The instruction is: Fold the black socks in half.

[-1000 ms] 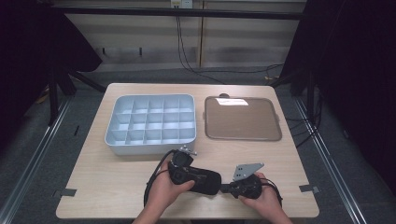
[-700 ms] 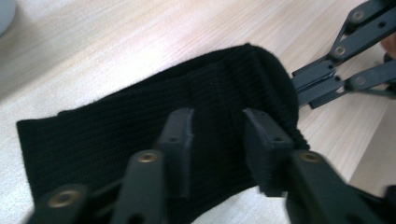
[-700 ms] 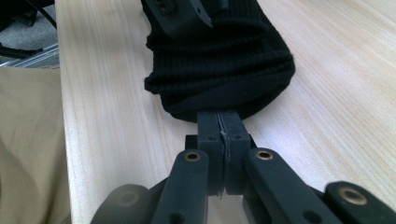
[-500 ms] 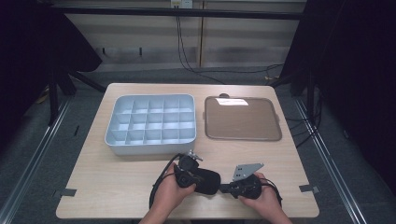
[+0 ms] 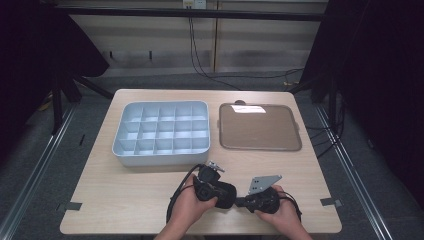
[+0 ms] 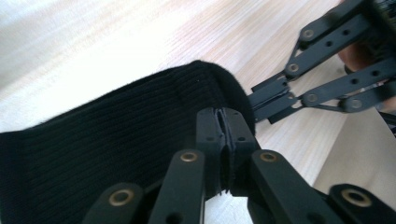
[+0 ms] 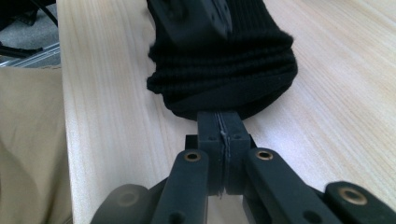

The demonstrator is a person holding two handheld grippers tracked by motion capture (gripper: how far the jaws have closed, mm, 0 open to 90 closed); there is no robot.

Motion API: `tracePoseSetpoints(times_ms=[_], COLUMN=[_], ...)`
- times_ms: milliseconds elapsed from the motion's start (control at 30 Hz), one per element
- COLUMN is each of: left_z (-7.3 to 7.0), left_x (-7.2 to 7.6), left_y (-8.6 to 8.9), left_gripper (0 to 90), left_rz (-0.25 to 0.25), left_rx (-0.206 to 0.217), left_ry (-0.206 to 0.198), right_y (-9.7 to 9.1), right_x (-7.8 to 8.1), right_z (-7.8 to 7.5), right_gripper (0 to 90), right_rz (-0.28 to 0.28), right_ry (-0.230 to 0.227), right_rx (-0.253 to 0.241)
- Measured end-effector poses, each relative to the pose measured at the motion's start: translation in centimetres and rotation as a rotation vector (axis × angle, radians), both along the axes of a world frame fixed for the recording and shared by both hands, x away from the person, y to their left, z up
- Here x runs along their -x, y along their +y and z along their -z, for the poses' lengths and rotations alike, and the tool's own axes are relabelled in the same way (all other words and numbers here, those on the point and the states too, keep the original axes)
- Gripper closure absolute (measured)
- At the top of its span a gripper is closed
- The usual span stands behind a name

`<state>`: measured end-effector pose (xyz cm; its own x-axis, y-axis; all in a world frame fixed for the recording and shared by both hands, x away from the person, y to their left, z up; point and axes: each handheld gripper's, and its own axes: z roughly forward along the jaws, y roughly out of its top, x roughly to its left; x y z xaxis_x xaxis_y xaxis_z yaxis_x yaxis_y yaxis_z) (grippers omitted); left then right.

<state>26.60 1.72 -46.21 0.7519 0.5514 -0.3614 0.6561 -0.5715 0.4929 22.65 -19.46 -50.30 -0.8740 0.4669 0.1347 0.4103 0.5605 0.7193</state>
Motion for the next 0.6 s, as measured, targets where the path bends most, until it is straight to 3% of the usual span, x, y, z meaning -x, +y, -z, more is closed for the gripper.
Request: tracePoseSetpoints(times_ms=[100,267,467,600], left_z=[-0.2,-1.5,-2.6,-2.3], left_x=[0.2,-0.2,-1.2,-1.8], left_y=[0.0,1.0,3.9,5.9], left_gripper=[78.8,73.4,59.3,54.0], left_rz=[0.021,-0.015,-0.115,-0.176], left_rx=[0.005,0.021,0.008,-0.024], left_ry=[-0.005,-0.042,-0.116,-0.116], right_y=[0.0,0.0,0.0,0.0], right_x=[0.0,0.0,0.0,0.0], right_z=[0.0,0.0,0.0,0.0], right_gripper=[88.7,88.6,88.5,88.5], right_rz=[-0.001,0.001,0.0,0.002], right_ry=[0.001,-0.001,0.001,0.001], right_rx=[-0.001,0.001,-0.001,-0.001])
